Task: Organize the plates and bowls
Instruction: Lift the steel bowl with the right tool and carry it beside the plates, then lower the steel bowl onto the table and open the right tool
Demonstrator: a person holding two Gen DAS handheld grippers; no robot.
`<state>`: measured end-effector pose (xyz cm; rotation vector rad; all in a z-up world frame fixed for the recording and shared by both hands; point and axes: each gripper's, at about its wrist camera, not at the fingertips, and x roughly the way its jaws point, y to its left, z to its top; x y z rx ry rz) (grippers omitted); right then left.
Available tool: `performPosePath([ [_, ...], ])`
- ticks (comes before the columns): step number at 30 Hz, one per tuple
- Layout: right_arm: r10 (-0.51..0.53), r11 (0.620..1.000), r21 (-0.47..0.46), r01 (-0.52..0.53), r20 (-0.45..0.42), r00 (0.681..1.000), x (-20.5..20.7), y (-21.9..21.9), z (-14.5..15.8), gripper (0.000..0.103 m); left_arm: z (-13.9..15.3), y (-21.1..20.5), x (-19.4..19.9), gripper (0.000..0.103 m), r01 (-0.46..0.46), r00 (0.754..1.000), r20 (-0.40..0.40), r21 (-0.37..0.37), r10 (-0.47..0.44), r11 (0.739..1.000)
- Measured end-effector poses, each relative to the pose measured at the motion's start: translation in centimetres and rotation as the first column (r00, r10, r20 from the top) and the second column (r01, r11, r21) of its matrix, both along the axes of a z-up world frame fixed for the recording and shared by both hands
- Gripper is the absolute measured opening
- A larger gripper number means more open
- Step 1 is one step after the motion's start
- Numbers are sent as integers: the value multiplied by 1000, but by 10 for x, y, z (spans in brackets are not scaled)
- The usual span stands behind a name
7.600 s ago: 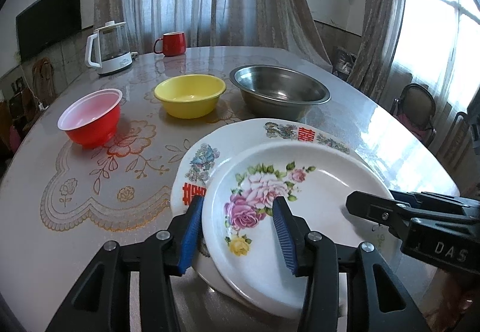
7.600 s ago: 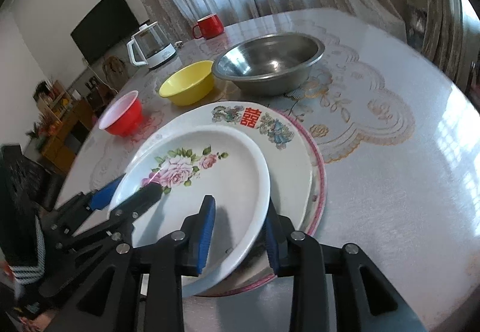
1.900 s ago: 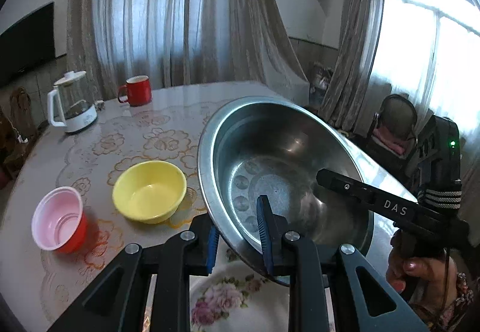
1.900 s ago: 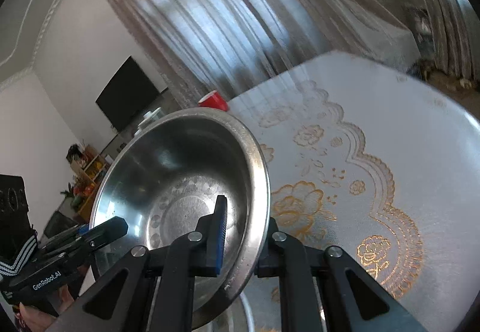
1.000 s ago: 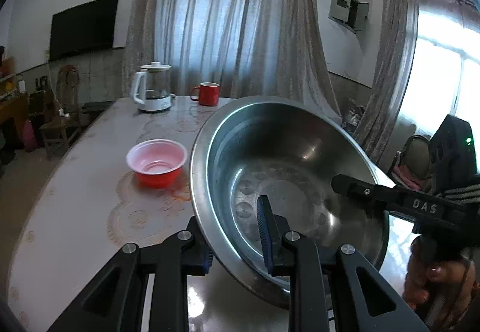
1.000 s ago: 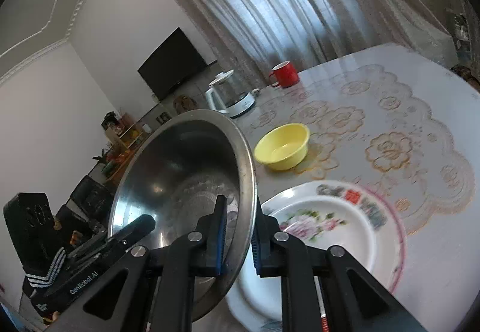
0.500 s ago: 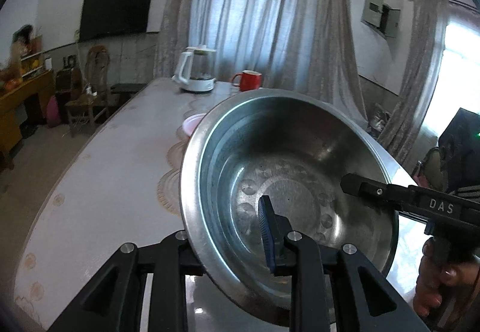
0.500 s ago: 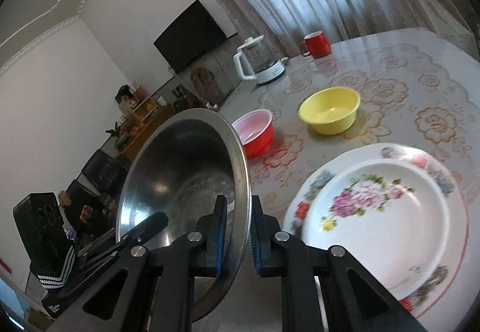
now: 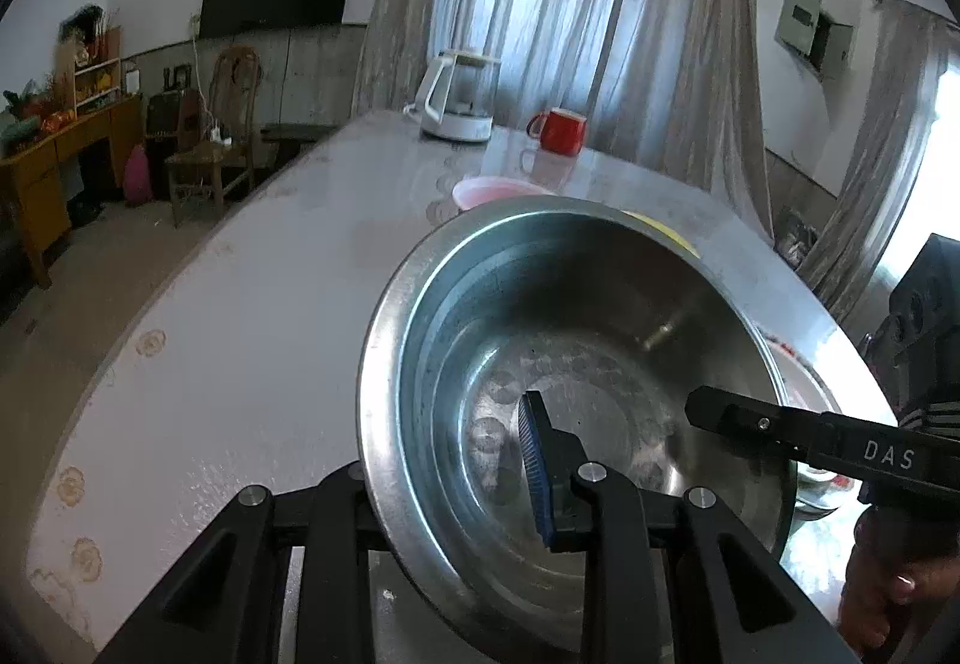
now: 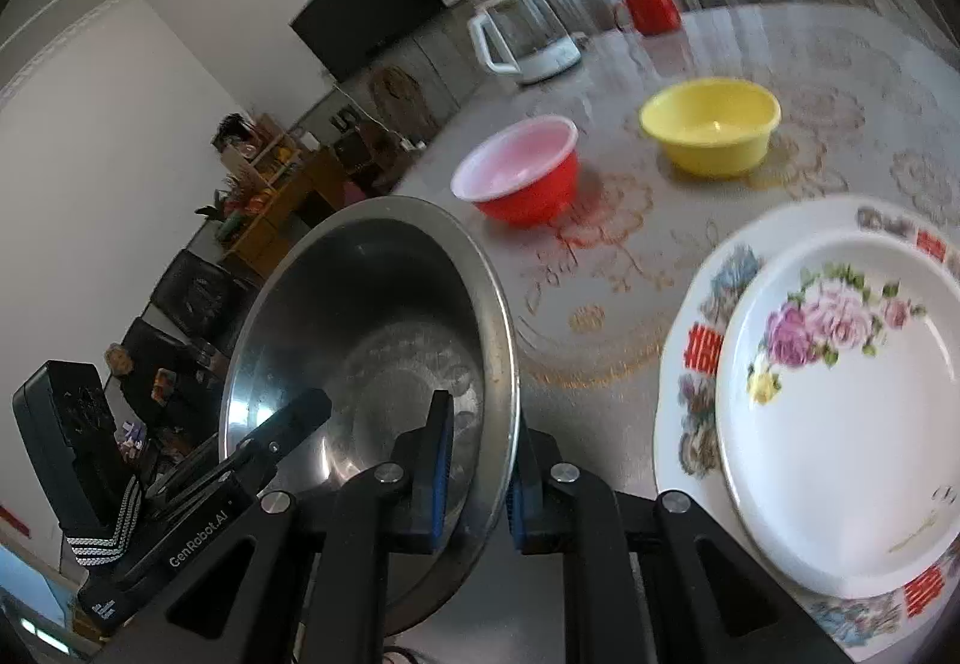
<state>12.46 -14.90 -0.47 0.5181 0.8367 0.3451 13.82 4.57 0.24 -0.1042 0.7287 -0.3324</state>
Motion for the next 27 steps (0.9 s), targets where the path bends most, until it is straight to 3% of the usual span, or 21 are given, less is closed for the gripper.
performPosePath([
  [8, -36, 999, -43, 32, -90, 995, 7, 1, -20, 15, -22, -12, 23, 28, 16, 998, -64, 15, -15, 1000],
  [15, -62, 994, -95, 52, -107, 992, 16, 2, -21, 16, -28, -16, 33, 29, 17, 996, -85, 23, -15, 1000],
  [27, -47, 975, -220, 27, -85, 995, 23, 21, -16, 32, -46, -12, 46, 29, -23, 989, -148, 15, 25, 1000],
])
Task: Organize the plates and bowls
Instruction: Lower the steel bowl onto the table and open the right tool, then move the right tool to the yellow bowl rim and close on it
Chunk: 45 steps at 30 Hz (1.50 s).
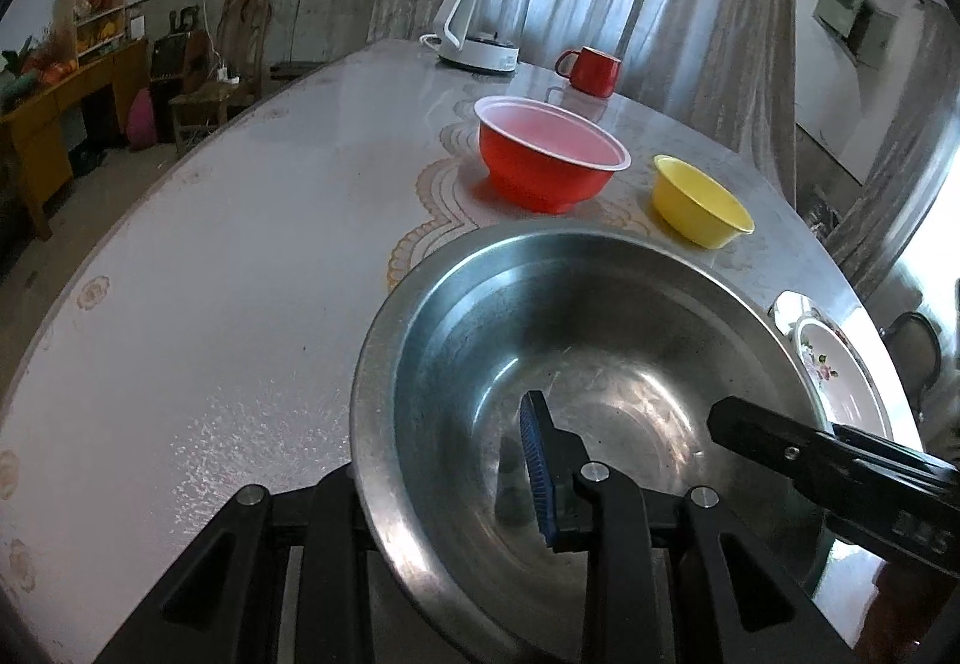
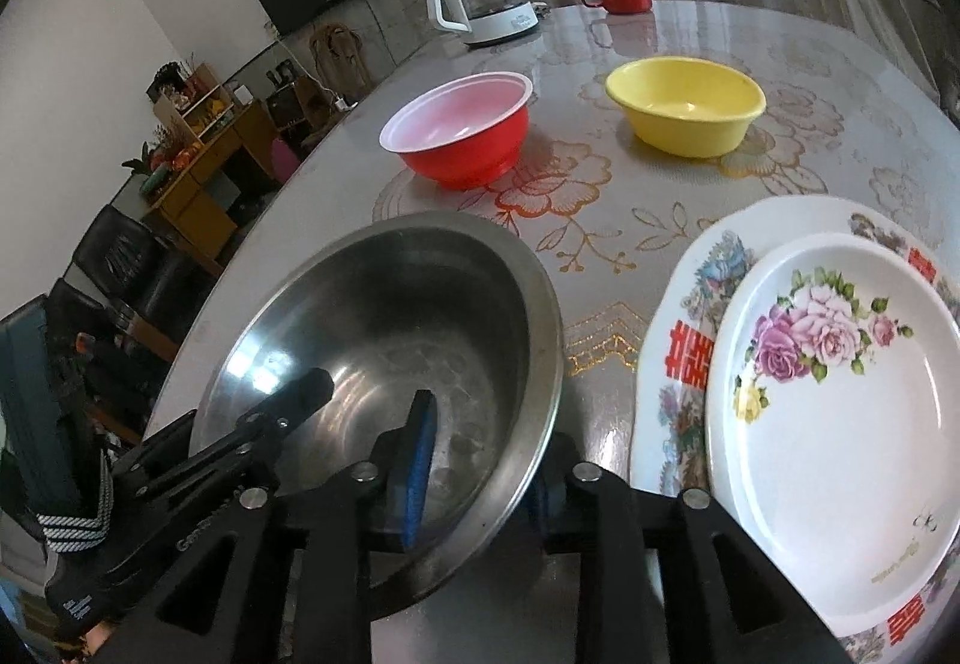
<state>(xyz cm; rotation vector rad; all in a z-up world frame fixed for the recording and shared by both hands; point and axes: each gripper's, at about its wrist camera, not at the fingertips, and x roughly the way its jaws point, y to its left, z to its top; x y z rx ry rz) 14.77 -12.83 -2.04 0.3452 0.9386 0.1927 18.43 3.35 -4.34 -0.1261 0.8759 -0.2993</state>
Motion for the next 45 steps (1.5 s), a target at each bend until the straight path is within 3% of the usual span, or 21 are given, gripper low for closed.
performPosePath([
  [7, -13, 999, -47, 17, 82, 997, -10, -2, 22, 39, -3, 0, 0, 29, -14, 1000, -6, -1, 14, 1000],
  [17, -82, 997, 24, 80, 118, 990, -27, -25, 31, 39, -1, -4, -5, 30, -4, 1000, 3, -11, 4, 1000],
  [23, -86, 995, 54, 78, 169, 982, -35, -30, 47, 39, 1, -4, -7, 39, -10, 1000, 0, -28, 10, 1000],
  [30, -73, 993, 103, 61, 116, 991, -35, -29, 34, 39, 14, -3, -16, 64, -14, 1000, 21, -38, 15, 999],
  [45, -64, 991, 126, 51, 104, 992, -38, -35, 31, 39, 44, 11, -32, 74, -40, 995, 92, -49, 44, 998],
])
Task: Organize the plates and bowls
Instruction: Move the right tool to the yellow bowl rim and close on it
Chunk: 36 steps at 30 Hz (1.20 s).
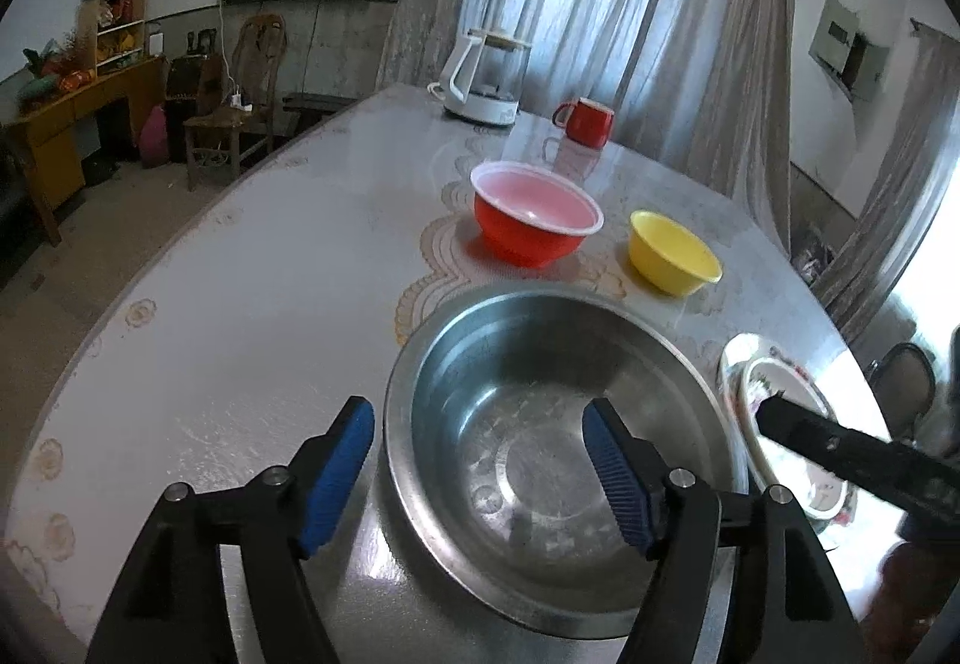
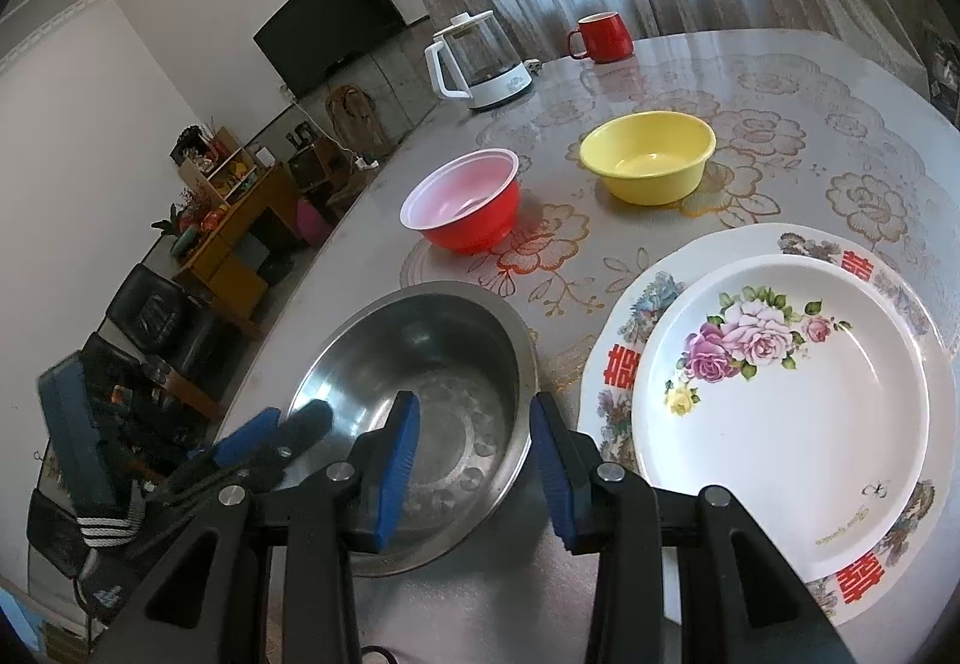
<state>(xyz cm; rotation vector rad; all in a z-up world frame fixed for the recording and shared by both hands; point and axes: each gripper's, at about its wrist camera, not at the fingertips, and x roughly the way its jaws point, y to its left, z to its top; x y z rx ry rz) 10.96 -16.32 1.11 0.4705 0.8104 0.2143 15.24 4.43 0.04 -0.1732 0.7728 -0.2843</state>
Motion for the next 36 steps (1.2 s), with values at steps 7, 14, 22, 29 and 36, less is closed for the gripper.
performPosePath([
  [7, 8, 1000, -3, -8, 3, 1000, 4, -3, 5, 39, 21, 4, 2, 85, -12, 999, 35, -13, 13, 1000],
  [14, 22, 999, -24, -22, 0, 1000, 13, -10, 8, 39, 23, 3, 14, 85, -6, 1000, 16, -15, 6, 1000],
  [22, 27, 998, -63, -28, -16, 999, 42, -26, 13, 39, 32, 2, 48, 89, -7, 1000, -2, 6, 7, 1000],
  [29, 24, 997, -72, -26, -25, 999, 77, -43, 22, 39, 39, -3, 85, 90, -6, 999, -31, 19, 6, 1000],
  [36, 6, 997, -79, -10, -42, 999, 100, -57, 23, 39, 43, -16, 119, 90, 11, 999, -44, 38, -10, 999],
])
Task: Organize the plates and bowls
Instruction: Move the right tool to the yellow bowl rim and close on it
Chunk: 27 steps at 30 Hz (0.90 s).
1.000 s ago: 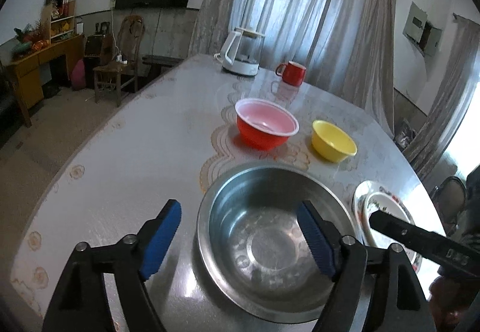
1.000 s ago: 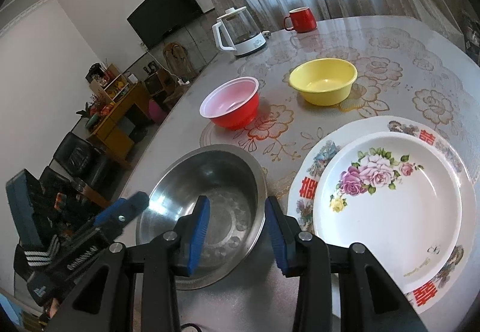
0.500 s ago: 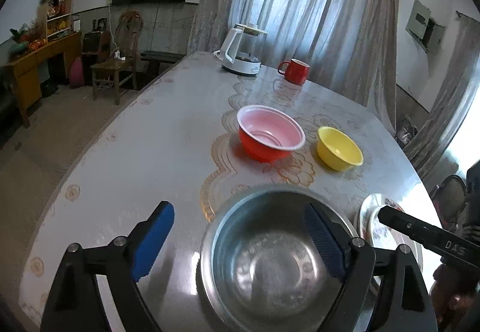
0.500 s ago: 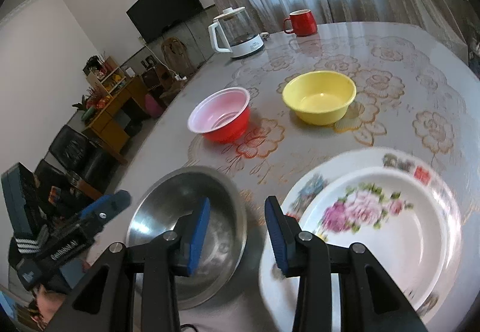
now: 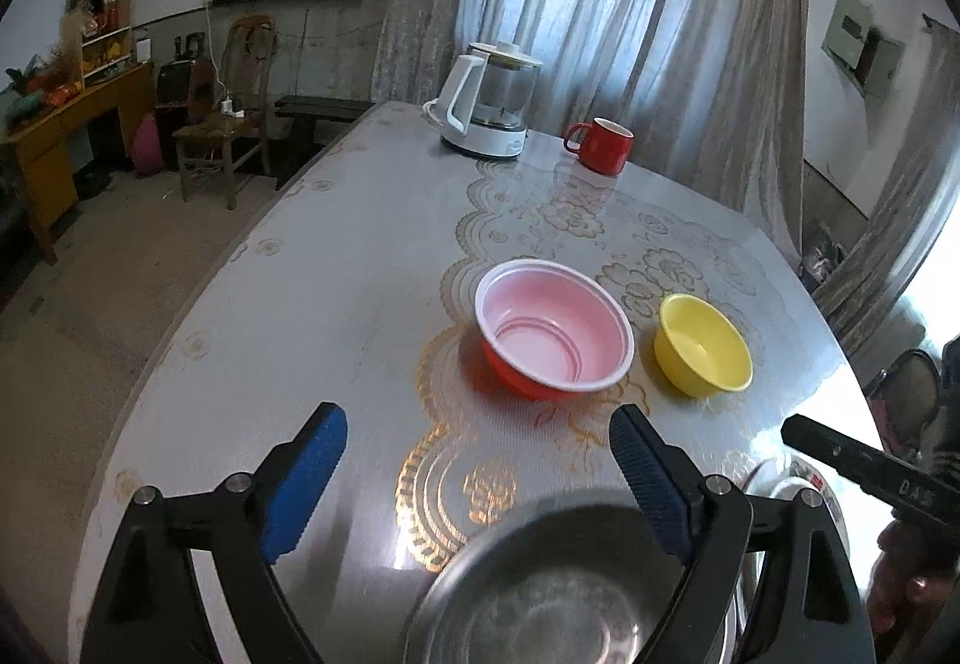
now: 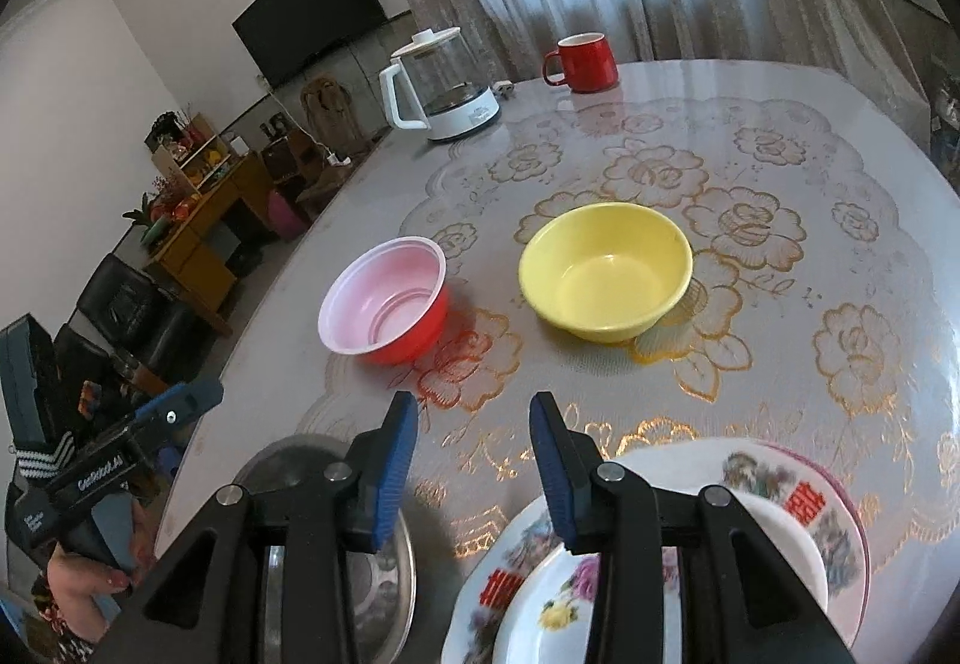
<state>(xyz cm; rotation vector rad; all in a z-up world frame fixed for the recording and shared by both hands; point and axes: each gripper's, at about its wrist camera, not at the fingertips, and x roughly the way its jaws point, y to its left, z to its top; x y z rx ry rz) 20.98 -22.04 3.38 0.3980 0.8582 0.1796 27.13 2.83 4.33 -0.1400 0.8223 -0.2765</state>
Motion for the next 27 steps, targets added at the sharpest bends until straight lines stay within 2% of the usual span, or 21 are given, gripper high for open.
performPosePath([
  [4, -25, 1000, -11, 25, -21, 999, 10, -10, -5, 39, -1, -9, 16, 90, 13, 999, -43, -30, -14, 999],
  [7, -90, 996, -23, 89, -57, 994, 24, -34, -14, 39, 3, -23, 21, 90, 50, 997, -56, -52, -53, 997],
  [12, -173, 984, 3, 176, -150, 973, 54, -78, -30, 39, 10, -67, 29, 90, 146, 988, -50, -16, -147, 989],
  [16, -178, 982, 22, 187, -213, 961, 84, -95, -45, 39, 5, -109, 40, 87, 230, 971, -76, 26, -227, 973],
  [19, -181, 977, 61, 203, -260, 948, 103, -103, -60, 39, -2, -130, 50, 86, 260, 962, -101, 43, -255, 965],
  [24, -175, 970, 111, 217, -303, 937, 113, -109, -81, 21, -13, -154, 66, 86, 262, 959, -132, 58, -252, 963],
  [26, -160, 971, 121, 204, -303, 939, 110, -109, -85, 19, -17, -160, 70, 85, 263, 958, -136, 68, -252, 962],
  [27, -157, 972, 119, 201, -303, 940, 108, -110, -86, 18, -19, -164, 72, 81, 265, 958, -136, 76, -254, 961],
])
